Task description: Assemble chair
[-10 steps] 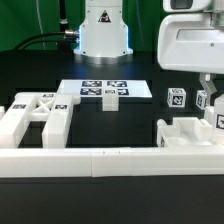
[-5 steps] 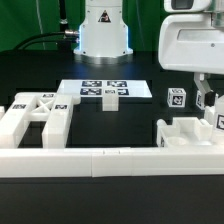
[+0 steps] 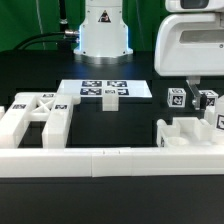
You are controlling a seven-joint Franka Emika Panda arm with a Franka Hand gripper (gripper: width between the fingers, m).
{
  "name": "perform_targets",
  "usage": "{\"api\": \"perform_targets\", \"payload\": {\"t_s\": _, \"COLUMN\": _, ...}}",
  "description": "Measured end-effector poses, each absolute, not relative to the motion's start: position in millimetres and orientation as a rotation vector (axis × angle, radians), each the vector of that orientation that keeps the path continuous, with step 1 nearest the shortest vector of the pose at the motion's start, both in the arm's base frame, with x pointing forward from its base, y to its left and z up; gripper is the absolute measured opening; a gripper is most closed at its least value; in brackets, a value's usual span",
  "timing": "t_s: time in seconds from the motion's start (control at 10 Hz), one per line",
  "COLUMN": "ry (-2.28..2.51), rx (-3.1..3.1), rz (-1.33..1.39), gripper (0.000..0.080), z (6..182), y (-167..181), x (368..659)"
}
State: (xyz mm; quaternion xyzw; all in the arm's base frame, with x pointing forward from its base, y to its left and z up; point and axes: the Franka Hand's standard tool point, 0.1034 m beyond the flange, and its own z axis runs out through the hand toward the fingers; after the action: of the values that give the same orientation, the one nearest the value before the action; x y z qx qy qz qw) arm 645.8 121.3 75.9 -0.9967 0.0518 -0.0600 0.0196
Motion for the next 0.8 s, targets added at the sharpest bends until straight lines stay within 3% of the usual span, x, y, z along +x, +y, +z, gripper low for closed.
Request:
{"api": "perform_targets", "payload": {"t_s": 0.5, "ry": -0.636, "rx": -3.089, "rz": -0.195, "gripper": 0.0649, "z": 77.8, "y": 117.7, "x": 649.0}}
{"api": "perform_targets", "payload": {"t_s": 0.7, "ry": -0.691, "rx": -3.080, "rz": -0.195, "gripper": 0.0649, "z": 77.8, "y": 115.9, "x": 649.3}}
{"api": "perform_targets", "payload": {"t_s": 0.8, "ry": -0.689, "rx": -3.080, "rz": -0.194, "gripper": 0.0527, "z": 77.7, "y": 115.8, "x": 649.3}}
